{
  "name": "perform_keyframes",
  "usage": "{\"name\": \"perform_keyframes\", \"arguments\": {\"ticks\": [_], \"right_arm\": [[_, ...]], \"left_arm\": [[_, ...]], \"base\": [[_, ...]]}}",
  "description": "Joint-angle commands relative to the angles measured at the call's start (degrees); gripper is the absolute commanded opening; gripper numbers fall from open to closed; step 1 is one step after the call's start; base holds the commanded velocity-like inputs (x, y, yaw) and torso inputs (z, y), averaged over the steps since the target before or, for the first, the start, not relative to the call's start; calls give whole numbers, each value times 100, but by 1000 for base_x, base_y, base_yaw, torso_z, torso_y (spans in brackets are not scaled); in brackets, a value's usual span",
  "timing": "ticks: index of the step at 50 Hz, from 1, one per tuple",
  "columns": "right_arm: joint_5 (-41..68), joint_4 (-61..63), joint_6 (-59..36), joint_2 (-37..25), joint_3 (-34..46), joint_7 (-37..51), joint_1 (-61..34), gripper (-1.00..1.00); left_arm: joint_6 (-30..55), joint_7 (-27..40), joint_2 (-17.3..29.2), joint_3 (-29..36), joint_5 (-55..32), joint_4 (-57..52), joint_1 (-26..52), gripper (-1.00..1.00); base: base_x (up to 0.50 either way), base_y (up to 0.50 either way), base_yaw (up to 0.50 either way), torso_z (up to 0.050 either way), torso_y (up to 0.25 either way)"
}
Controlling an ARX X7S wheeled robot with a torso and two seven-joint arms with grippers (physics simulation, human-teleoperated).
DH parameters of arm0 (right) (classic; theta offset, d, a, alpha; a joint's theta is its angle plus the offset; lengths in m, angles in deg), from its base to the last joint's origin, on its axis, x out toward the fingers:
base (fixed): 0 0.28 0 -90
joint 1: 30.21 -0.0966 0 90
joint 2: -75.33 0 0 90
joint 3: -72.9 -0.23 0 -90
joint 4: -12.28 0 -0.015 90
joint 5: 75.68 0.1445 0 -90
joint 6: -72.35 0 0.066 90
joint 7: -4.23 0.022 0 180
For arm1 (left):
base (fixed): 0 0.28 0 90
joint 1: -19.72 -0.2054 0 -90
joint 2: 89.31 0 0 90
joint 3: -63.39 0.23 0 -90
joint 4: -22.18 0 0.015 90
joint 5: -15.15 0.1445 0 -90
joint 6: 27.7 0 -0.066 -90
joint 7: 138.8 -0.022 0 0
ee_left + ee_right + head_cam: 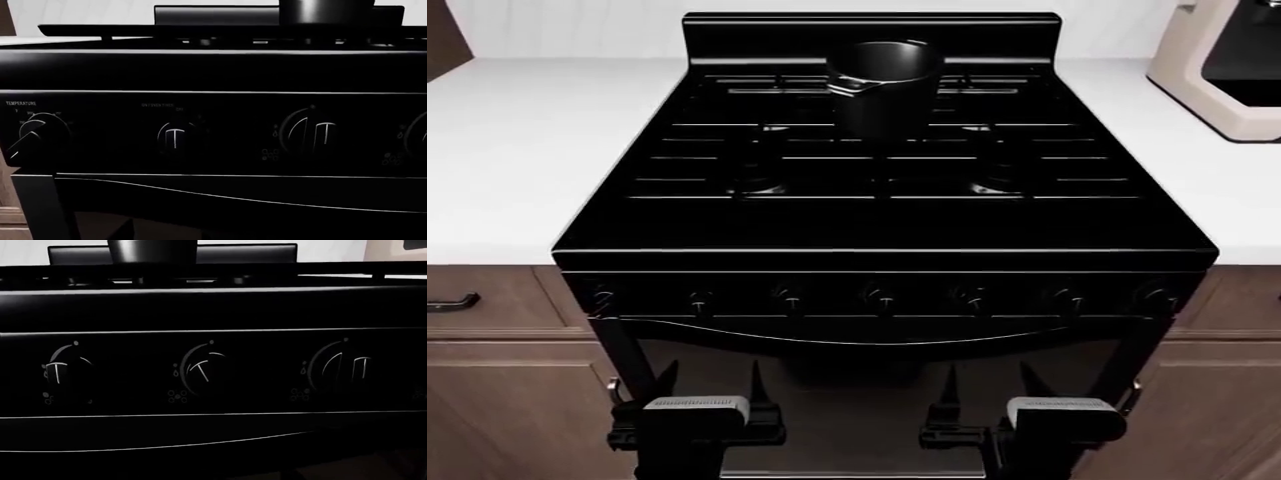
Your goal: Turn off the center burner of the stove.
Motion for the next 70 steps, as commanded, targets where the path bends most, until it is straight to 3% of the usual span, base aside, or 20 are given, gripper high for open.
{"name": "perform_keyframes", "arguments": {"ticks": [1,28,37,47,70], "right_arm": [[24,18,12,-31,30,32,13,100],[-49,151,-1,-92,159,145,5,100],[-424,1354,-1524,-255,418,602,-262,100],[-786,1922,-2847,-658,779,414,-835,100],[-1136,1493,-3625,-783,1176,405,-1211,100]], "left_arm": [[-17,29,25,34,-21,2,-2,100],[7,95,75,106,-97,-48,3,100],[50,99,96,47,-305,-249,-79,100],[66,140,116,38,-386,-369,-123,100],[8,185,157,80,-426,-311,-119,100]], "base": [[66,0,0,0,0],[52,0,0,0,0],[0,0,0,0,0],[0,0,0,0,0],[0,0,0,0,0]]}}
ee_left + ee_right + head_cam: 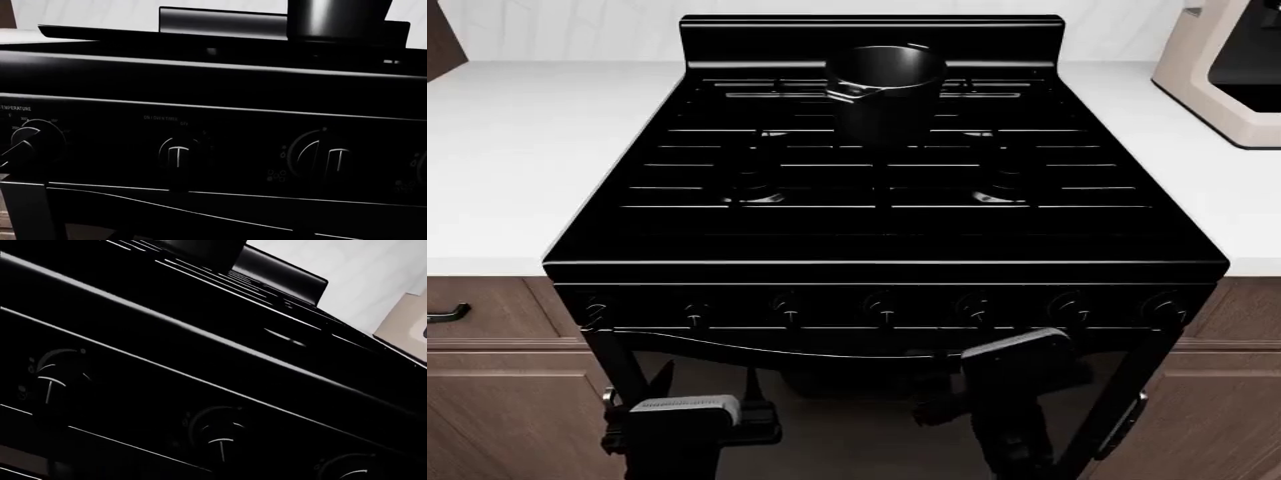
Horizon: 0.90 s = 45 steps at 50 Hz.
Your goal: Turn off the center burner of the stove.
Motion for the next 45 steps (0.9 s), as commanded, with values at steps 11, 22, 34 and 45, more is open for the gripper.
{"name": "perform_keyframes", "arguments": {"ticks": [11,22,34,45], "right_arm": [[-298,-175,-481,-137,360,-96,-477,100],[-372,-250,-593,-169,495,-190,-712,100],[-357,-480,-545,-147,502,-207,-845,100],[-285,-755,-433,-115,450,-208,-901,100]], "left_arm": [[-27,49,29,49,-35,23,15,100],[-36,70,48,74,-59,24,8,100],[-46,92,71,97,-79,33,16,100],[-32,124,85,125,-89,40,38,100]], "base": [[0,0,0,0,0],[0,0,0,0,0],[0,0,0,0,0],[0,0,0,0,0]]}}
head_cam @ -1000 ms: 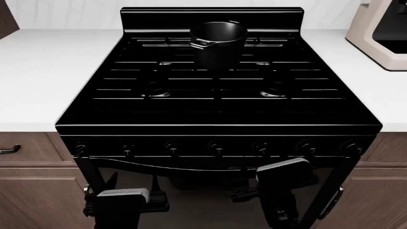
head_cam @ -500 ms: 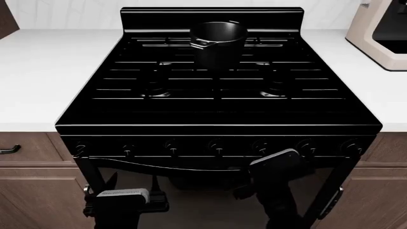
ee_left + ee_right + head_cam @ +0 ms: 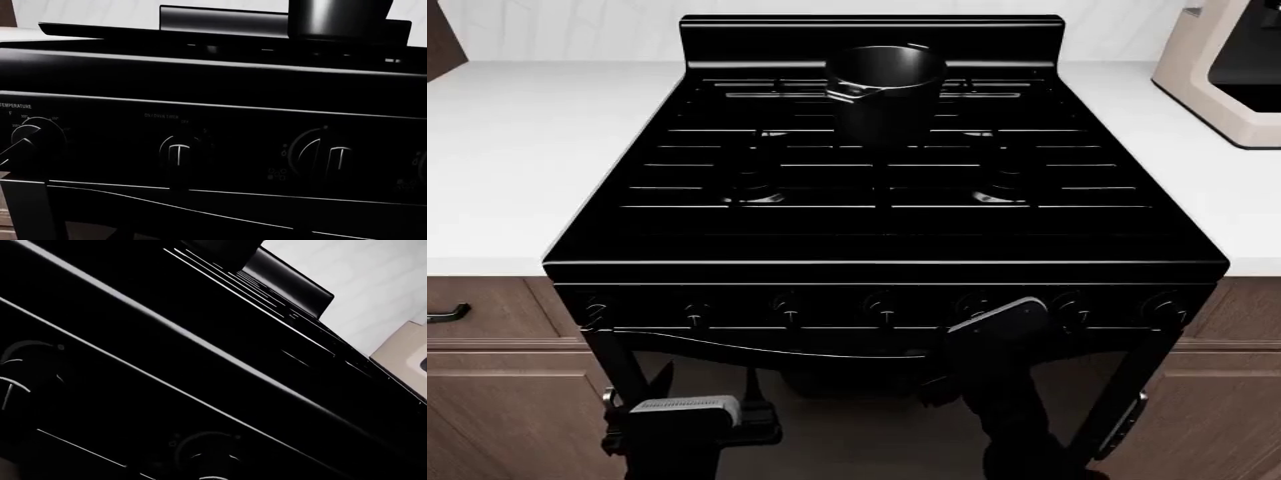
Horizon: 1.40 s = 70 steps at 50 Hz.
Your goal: Turn off the center burner of the stove.
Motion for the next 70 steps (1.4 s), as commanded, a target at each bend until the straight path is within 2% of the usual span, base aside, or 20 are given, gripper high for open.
{"name": "perform_keyframes", "arguments": {"ticks": [1,37,38,70], "right_arm": [[59,-253,83,25,-34,-12,-78,100],[191,-962,382,129,-75,-49,-372,100],[189,-961,380,131,-76,-41,-372,-100],[241,-1007,464,150,-56,3,-383,-100]], "left_arm": [[-1,28,12,31,-8,19,21,100],[-52,102,72,117,-62,73,41,100],[-54,103,74,119,-64,76,41,100],[-61,177,134,183,-125,39,47,100]], "base": [[0,0,0,0,0],[0,0,0,0,0],[0,0,0,0,0],[2,0,1,0,0]]}}
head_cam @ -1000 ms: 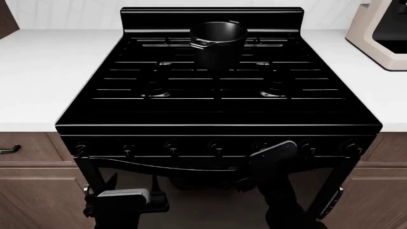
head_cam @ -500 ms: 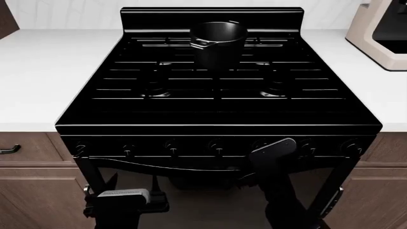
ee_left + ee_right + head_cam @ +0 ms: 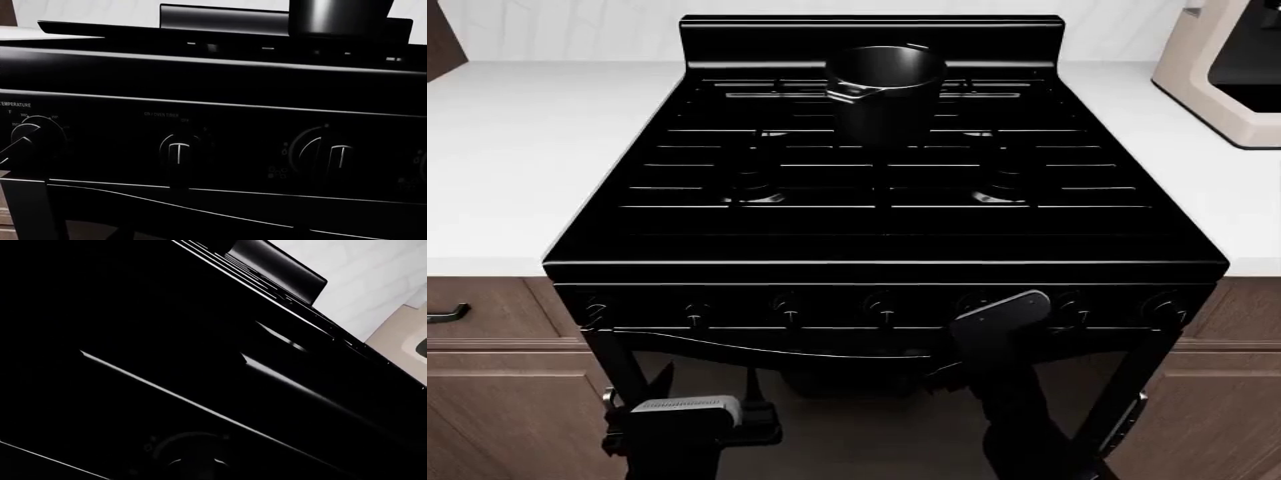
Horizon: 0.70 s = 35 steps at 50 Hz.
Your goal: Turn off the center burner of the stove.
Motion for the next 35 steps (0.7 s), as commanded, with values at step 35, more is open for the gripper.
{"name": "perform_keyframes", "arguments": {"ticks": [35], "right_arm": [[790,-397,604,244,-581,-116,29,-100]], "left_arm": [[-9,104,81,91,-66,-62,-7,100]], "base": [[8,0,3,0,0]]}}
